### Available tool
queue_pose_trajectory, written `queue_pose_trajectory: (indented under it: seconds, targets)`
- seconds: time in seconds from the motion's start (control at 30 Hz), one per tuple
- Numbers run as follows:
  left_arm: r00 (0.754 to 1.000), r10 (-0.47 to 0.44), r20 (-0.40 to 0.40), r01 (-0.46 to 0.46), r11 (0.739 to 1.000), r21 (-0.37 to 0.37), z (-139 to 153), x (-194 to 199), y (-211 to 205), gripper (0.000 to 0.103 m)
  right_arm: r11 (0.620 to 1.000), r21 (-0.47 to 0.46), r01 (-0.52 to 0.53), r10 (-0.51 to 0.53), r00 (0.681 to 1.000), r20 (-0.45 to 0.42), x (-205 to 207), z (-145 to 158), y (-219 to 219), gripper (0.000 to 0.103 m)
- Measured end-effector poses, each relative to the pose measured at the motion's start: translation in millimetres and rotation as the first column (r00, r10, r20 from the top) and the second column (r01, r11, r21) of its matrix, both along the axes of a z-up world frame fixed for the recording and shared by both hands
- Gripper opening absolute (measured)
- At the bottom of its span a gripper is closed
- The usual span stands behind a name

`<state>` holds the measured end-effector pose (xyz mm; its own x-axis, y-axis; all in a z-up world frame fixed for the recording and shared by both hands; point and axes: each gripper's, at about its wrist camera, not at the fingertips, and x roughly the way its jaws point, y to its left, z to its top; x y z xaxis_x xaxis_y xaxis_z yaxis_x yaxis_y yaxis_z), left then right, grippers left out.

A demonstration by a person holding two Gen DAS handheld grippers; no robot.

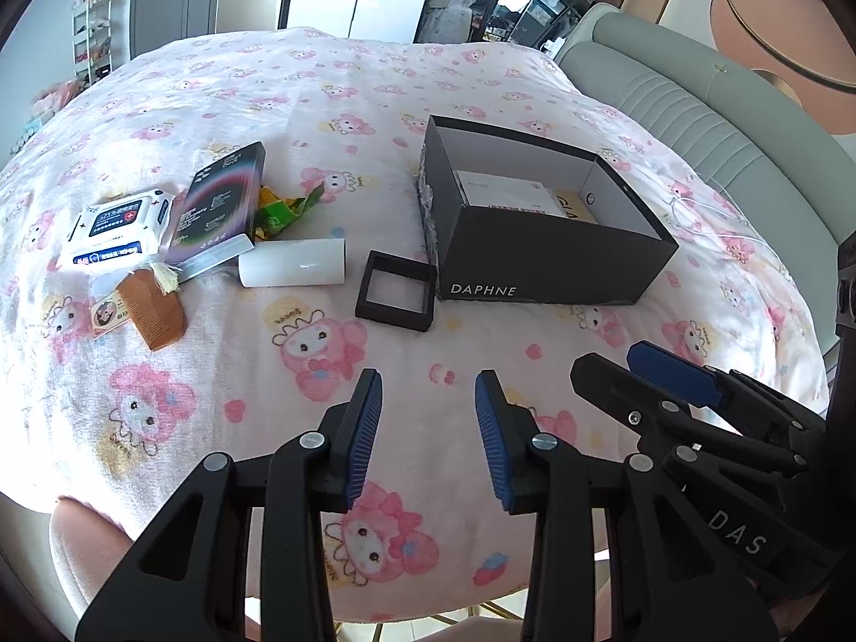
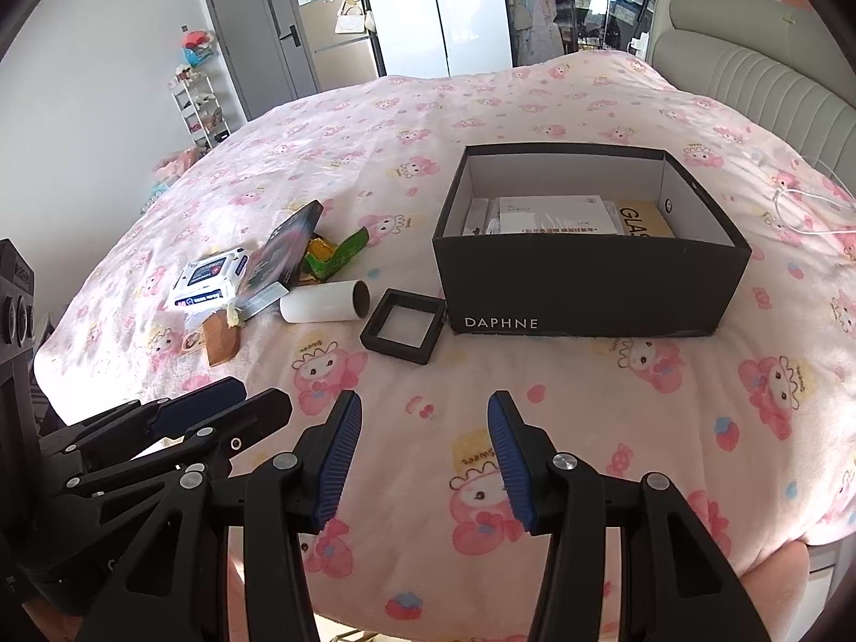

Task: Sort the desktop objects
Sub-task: 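Move the left gripper toward the black square display frame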

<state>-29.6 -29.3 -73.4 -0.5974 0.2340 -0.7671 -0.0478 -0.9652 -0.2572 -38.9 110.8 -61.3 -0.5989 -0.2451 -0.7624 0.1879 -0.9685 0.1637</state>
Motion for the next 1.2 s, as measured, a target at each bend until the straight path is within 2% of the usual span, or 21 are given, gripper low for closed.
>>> queue_pose_trajectory:
  seconds: [0.3, 0.67, 0.8, 1.2]
  targets:
    - [1.0, -0.002, 0.012, 0.002, 1.0, -0.005, -5.9, -5.3, -2.8, 0.036, 1.0, -0.019, -0.008, 0.009, 1.0, 0.023, -4.7, -7.8, -2.0, 0.045]
    - [0.999, 0.037, 0.031, -0.037, 0.999, 0.008, -22.0, -25.3, -18.1, 0.038, 0.999, 0.001, -0.041, 0.04, 0.999, 0.032, -25.7, -18.3, -17.0, 0.045]
    - [0.998, 0.043, 0.036, -0.044, 0.999, 0.011, -35.3, -35.4, -21.7, 0.038, 0.999, -0.008, -0.051, 0.051, 0.997, 0.065, -39.6, -31.2, -18.7, 0.045]
    - [0.994, 0.073, 0.081, -0.08, 0.993, 0.09, -72.8, -76.1, -46.7, 0.038, 0.998, 0.016, -0.061, 0.058, 0.988, 0.147, -88.5, -70.9, -34.5, 0.045]
